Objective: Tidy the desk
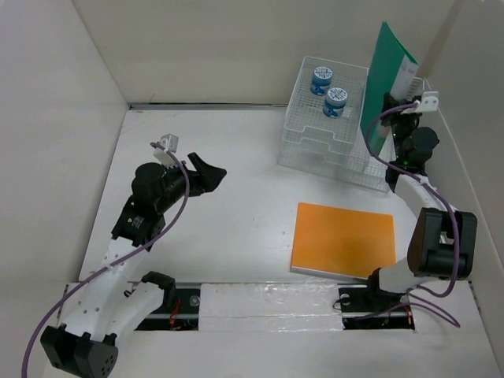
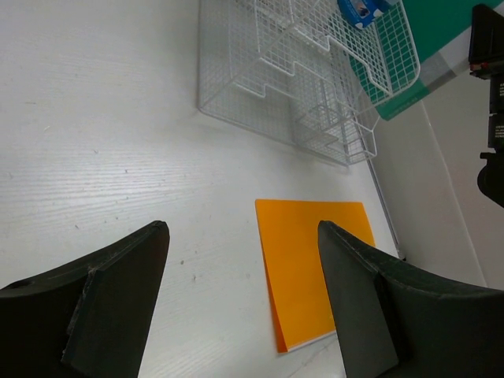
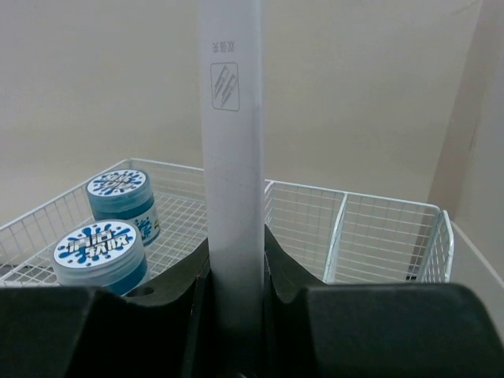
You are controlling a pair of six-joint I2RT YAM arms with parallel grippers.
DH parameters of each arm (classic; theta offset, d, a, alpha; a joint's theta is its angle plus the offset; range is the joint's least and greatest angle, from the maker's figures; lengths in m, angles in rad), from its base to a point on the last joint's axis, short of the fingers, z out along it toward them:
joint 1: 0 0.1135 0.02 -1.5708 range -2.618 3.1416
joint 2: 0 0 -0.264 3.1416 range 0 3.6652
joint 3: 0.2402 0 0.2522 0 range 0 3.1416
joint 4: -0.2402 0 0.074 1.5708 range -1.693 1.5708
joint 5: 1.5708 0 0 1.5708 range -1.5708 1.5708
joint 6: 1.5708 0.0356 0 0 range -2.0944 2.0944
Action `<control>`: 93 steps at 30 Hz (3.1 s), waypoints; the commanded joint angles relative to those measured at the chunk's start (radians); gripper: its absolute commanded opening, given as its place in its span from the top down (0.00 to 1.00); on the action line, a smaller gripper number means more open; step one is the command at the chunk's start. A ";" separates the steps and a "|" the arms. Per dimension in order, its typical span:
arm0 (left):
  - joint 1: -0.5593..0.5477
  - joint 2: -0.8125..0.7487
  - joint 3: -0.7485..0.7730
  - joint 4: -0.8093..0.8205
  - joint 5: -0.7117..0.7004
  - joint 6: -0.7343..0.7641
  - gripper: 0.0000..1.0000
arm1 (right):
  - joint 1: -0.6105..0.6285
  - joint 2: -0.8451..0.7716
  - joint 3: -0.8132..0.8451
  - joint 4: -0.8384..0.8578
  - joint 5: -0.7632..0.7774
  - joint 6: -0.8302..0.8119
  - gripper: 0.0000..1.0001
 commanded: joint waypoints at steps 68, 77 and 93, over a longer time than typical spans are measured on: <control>0.039 -0.042 -0.020 0.079 0.071 0.027 0.29 | 0.347 -0.080 -0.084 0.088 0.781 -0.093 0.00; 0.039 -0.065 -0.020 0.087 0.073 0.022 0.29 | 0.244 -0.134 0.290 -0.697 0.606 0.051 0.00; 0.039 -0.074 -0.009 0.073 0.065 0.030 0.29 | 0.109 0.211 1.101 -1.563 0.411 0.042 0.00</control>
